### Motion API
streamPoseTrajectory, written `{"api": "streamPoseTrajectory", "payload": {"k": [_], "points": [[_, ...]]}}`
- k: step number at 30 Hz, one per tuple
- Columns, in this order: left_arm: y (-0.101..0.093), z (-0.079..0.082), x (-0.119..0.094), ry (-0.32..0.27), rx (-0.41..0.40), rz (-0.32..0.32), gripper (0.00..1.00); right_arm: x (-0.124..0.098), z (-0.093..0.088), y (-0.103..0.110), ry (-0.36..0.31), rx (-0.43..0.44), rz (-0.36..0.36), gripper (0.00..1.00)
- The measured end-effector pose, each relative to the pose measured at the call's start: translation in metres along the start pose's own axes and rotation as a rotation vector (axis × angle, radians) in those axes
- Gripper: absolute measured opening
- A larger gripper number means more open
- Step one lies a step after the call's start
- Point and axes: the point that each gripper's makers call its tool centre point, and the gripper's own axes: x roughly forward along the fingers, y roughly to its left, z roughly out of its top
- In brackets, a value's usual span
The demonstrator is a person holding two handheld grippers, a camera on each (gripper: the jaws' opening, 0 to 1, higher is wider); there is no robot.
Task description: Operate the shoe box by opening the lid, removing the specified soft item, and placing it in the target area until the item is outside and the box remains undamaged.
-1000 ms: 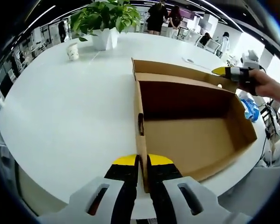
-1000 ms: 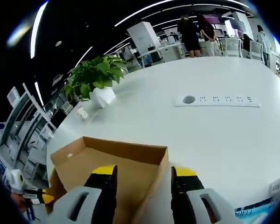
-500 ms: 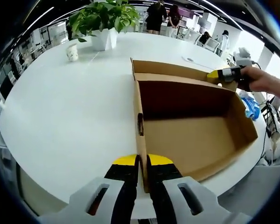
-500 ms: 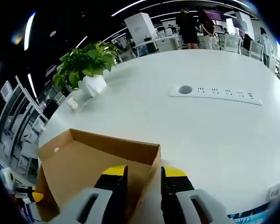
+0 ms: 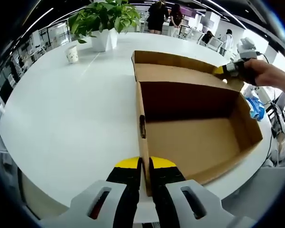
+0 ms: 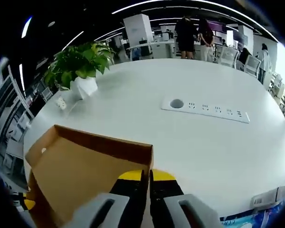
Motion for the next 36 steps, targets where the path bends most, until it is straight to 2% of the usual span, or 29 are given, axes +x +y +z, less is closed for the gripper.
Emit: {"api": "streamPoseTrajectory", "payload": {"k": [11, 23, 30, 36], "points": [[0.002, -0.001, 0.0, 0.003, 0.0, 0.005, 0.04, -0.028, 0.015, 0.004, -0.057, -0.004, 0.012, 0.0], [-0.007, -0.001, 0.003, 0.012, -0.011, -0.015, 0.03, -0.072, 0.033, 0.006, -0.135, -0.031, 0.012, 0.0], [-0.012, -0.003, 0.002, 0.014, -0.013, -0.025, 0.03, -0.109, 0.03, 0.02, -0.17, -0.052, 0.016, 0.0], [-0.011, -0.003, 0.002, 0.014, -0.026, -0.028, 0.03, -0.127, 0.03, 0.03, -0.195, -0.078, 0.02, 0.0]]}}
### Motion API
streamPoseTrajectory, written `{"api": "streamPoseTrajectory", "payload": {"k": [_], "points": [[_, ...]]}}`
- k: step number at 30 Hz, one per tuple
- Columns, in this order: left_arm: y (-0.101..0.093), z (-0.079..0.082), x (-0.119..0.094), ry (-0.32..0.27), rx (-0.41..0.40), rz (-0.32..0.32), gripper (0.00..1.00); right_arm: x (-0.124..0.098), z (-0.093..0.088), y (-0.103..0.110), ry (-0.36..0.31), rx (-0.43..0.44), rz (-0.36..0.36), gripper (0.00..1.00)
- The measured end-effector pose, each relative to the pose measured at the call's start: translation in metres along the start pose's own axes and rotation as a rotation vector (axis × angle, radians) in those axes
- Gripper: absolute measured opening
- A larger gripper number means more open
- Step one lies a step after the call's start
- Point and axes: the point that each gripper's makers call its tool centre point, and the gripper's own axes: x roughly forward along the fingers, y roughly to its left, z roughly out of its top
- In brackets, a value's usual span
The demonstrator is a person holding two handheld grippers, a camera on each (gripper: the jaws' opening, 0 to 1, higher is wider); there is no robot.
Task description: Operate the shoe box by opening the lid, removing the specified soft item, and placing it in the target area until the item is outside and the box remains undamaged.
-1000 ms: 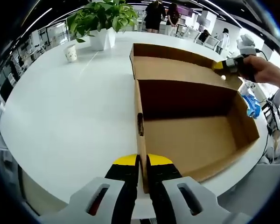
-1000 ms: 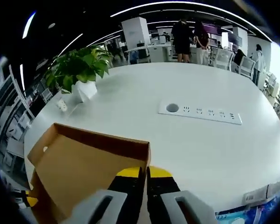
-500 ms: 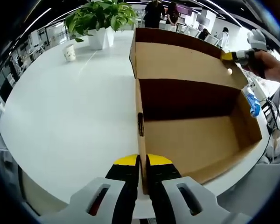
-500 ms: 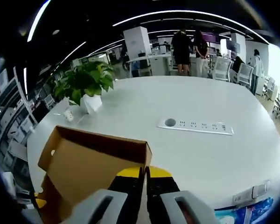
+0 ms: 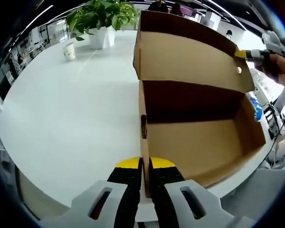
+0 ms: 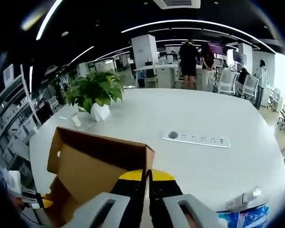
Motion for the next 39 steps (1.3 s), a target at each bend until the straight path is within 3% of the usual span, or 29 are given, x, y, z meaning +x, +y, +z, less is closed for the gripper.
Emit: {"api": "streamPoseTrajectory", "payload": {"k": [19, 39], "points": [[0.0, 0.002, 0.0, -0.011, -0.03, -0.003, 0.03, -0.021, 0.012, 0.008, -0.065, -0.074, 0.012, 0.0], [0.004, 0.004, 0.0, -0.024, -0.054, 0.001, 0.04, -0.043, -0.004, 0.016, -0.094, -0.114, 0.033, 0.0]]}}
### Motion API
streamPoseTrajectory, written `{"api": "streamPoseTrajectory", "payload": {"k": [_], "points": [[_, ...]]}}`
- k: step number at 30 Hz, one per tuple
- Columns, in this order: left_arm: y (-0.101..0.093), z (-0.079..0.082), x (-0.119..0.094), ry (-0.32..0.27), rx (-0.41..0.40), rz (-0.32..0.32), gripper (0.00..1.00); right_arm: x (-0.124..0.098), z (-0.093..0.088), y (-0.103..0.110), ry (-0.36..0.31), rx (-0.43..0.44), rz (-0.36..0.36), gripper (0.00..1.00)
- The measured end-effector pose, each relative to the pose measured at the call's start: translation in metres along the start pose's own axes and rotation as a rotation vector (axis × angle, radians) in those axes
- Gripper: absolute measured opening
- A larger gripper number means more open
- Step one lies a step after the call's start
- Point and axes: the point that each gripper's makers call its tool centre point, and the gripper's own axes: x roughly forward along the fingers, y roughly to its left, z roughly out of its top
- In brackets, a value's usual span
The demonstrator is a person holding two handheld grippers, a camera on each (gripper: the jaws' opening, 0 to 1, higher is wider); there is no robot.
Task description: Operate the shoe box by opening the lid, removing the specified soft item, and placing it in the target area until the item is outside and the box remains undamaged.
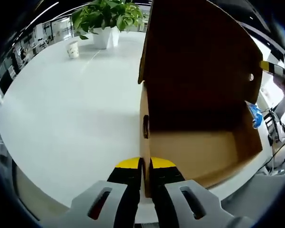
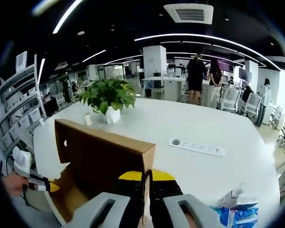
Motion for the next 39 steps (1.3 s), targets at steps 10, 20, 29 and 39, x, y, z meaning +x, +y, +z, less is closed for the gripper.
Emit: {"api": "streamPoseTrajectory", "payload": {"k": [10, 20, 29, 39], "points": [[0.0, 0.0, -0.001, -0.006, -0.021, 0.004, 0.04, -0.008, -0.003, 0.007, -0.02, -0.043, -0.002, 0.0], [0.003, 0.0, -0.001, -0.015, -0.032, 0.011, 0.05, -0.022, -0.026, 0.02, -0.001, -0.058, 0.012, 0.0], [0.003, 0.001, -0.001, -0.02, -0.03, 0.01, 0.05, -0.03, -0.034, 0.023, -0.012, -0.054, 0.0, 0.0], [0.003, 0.001, -0.002, -0.034, -0.05, 0.0, 0.05, -0.037, -0.044, 0.026, -0.036, -0.04, -0.025, 0.0]]}}
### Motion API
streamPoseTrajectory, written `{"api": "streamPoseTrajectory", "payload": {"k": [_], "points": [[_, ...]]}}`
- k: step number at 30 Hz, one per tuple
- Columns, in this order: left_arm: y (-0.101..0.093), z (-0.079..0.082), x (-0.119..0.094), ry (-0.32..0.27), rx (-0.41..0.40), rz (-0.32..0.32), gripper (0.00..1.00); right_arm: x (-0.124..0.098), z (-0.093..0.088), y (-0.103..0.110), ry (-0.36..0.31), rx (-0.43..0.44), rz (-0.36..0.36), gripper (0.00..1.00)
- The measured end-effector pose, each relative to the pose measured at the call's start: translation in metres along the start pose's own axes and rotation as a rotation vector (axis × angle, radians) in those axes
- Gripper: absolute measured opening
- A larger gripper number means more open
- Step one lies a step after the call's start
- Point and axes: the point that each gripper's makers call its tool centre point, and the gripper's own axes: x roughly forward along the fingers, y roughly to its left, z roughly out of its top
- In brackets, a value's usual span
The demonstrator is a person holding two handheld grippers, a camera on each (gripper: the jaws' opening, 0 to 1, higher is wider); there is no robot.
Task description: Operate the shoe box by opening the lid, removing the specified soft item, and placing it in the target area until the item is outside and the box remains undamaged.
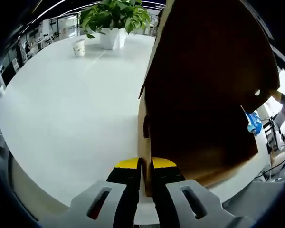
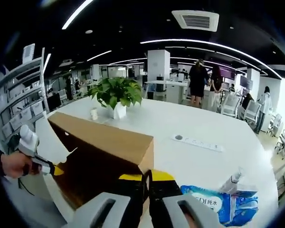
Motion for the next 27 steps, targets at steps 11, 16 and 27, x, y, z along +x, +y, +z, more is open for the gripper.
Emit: {"api": "streamPoseTrajectory", "payload": {"k": [11, 16, 27], "points": [[-0.001, 0.0, 0.0, -0.006, 0.006, -0.002, 0.05, -0.007, -0.017, 0.004, -0.006, 0.013, -0.019, 0.0], [-0.002, 0.001, 0.001, -0.011, 0.01, -0.006, 0.05, -0.009, -0.023, 0.005, -0.013, 0.007, -0.028, 0.0], [-0.003, 0.002, 0.003, -0.021, 0.009, -0.016, 0.06, -0.012, -0.03, 0.005, -0.018, 0.018, -0.047, 0.0]]}}
